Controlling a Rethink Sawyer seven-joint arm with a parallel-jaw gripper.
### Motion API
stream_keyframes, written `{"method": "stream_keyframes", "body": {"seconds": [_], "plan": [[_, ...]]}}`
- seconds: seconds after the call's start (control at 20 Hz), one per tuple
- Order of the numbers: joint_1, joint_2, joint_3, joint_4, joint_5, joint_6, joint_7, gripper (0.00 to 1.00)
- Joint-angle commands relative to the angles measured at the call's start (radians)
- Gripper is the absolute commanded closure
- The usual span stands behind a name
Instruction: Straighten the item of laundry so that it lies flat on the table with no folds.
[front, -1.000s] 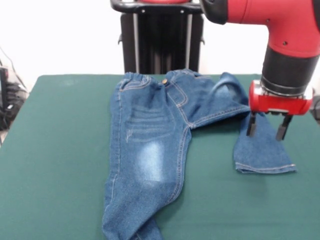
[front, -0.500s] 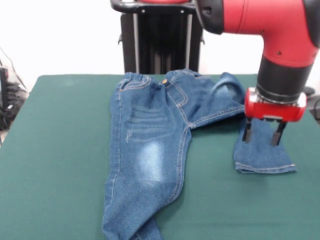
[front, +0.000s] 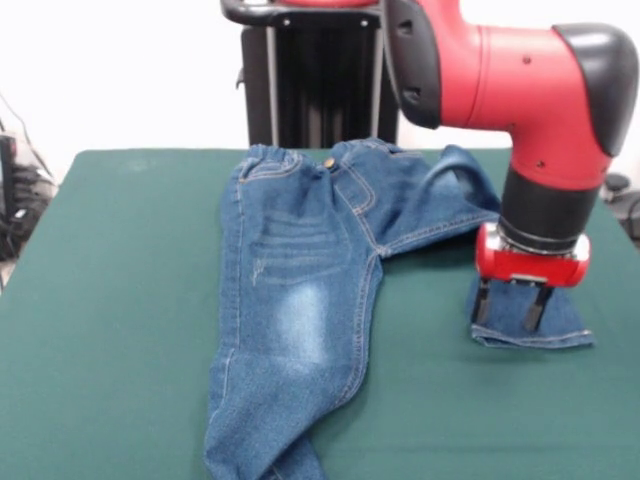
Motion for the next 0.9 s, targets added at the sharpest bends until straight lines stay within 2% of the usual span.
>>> {"method": "stream_keyframes", "body": {"seconds": [0.05,0.25,0.3,0.9], "plan": [[0.051,0.21,0.009,-0.028,0.048,-0.09,0.269,0.0],[0.064,0.224,-0.013,-0.051,0.043,-0.128,0.255,0.0],[0.077,0.229,-0.032,-0.059,0.042,-0.141,0.259,1.0],[0.061,0.196,-0.005,-0.029,0.078,-0.095,0.259,1.0]]}}
